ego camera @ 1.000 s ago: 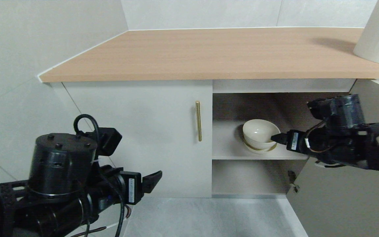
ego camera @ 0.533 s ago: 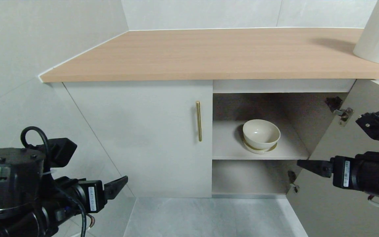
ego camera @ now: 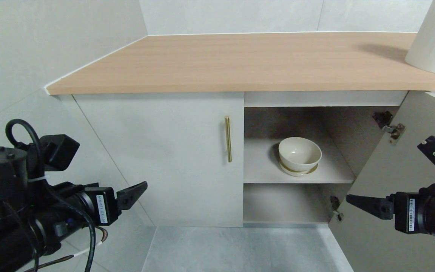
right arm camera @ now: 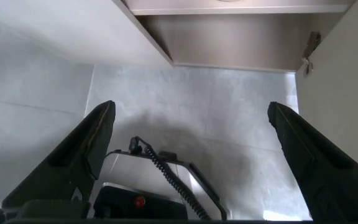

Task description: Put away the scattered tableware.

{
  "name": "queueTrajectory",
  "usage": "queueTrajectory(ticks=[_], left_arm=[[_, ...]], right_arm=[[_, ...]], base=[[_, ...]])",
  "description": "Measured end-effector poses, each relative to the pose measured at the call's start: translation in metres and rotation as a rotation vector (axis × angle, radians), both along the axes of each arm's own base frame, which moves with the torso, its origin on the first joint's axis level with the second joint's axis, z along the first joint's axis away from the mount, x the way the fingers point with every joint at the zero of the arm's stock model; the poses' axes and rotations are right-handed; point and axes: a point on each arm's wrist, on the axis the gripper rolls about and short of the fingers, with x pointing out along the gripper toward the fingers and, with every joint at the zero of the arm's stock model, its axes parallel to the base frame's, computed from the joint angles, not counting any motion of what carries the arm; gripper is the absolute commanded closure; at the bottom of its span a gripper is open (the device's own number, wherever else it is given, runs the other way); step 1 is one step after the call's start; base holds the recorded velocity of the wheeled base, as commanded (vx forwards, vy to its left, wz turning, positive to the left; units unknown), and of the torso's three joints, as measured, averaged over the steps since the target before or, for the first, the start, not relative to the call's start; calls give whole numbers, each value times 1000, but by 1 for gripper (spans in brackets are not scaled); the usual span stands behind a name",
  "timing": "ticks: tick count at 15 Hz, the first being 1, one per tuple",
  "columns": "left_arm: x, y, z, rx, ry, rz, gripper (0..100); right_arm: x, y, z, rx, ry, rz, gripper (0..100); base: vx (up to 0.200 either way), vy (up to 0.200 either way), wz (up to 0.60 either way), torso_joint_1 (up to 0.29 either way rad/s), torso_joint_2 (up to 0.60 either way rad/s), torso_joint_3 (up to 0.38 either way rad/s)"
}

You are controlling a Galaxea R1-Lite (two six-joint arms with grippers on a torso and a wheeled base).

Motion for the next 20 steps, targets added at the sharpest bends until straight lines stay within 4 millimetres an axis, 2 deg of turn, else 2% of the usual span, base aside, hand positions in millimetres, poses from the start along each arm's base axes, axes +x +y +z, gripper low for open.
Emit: queueTrajectory(ticks=[19,20], left_arm=[[-1,-4,-4,11,19,-21,0],[-1,-4,-5,12,19,-19,0]], right_arm=[[-1,1,-2,-7,6,10,0],[-1,1,-2,-7,6,10,0]], base=[[-200,0,0,2,1,3],[0,0,0,0,0,0]])
